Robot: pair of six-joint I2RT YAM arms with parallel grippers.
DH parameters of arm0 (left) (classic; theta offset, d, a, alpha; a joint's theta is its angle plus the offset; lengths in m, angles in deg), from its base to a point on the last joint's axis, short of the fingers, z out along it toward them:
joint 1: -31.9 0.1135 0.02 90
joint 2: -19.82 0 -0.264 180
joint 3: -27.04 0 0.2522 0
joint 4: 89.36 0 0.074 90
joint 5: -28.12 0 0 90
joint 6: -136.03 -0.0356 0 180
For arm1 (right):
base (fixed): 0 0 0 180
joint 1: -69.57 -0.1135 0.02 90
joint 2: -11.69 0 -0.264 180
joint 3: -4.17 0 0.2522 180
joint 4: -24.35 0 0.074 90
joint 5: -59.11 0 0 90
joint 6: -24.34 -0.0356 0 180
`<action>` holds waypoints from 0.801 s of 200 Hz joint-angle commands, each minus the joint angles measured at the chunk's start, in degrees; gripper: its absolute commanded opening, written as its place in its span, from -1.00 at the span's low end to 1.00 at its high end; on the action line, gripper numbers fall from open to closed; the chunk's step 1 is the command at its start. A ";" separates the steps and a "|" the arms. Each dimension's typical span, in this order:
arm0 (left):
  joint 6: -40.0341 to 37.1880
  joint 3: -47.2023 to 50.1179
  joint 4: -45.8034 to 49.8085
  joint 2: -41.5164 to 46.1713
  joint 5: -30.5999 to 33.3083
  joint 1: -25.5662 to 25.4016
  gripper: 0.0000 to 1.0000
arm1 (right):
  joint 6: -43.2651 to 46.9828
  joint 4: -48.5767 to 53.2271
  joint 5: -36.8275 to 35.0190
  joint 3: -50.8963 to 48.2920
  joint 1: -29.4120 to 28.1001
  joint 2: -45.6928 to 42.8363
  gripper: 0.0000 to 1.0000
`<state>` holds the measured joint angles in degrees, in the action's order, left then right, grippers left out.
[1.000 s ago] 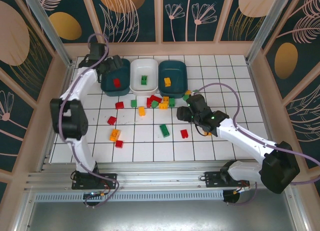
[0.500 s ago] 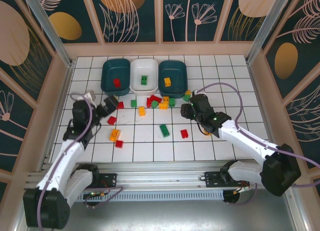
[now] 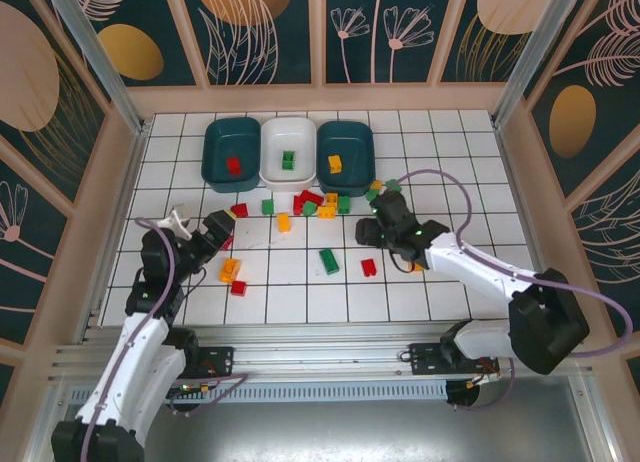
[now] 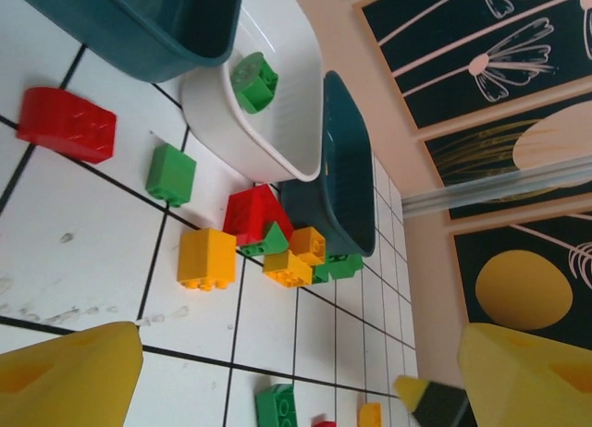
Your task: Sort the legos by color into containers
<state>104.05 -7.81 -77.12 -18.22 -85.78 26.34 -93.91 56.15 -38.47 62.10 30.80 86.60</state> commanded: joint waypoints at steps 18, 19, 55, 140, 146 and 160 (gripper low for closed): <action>-4.35 -3.55 1.37 -6.06 -3.70 -0.06 0.80 | -4.02 3.30 1.50 -1.28 -5.59 1.55 0.25; -4.42 -3.63 1.40 -6.12 -3.61 -0.11 0.80 | -4.10 3.22 1.59 -1.27 -5.78 1.55 0.25; -4.32 -4.13 0.98 -6.73 -2.15 -0.04 0.81 | -6.74 4.89 -1.84 -0.19 -8.66 4.05 0.24; -7.87 -4.24 4.51 -7.04 -2.55 -0.06 0.77 | -6.55 3.60 0.30 -4.47 -6.94 8.93 0.07; -7.97 -4.32 4.49 -7.20 -2.55 -0.06 0.77 | -6.52 3.50 0.20 -4.67 -6.94 9.06 0.05; -8.25 -4.41 4.41 -7.55 -2.55 -0.06 0.78 | -6.39 3.51 -0.44 -4.70 -6.85 9.68 -0.03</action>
<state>97.69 -10.36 -73.60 -25.52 -87.61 26.34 -100.20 60.50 -39.12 57.99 23.74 95.46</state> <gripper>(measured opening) 0.886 0.508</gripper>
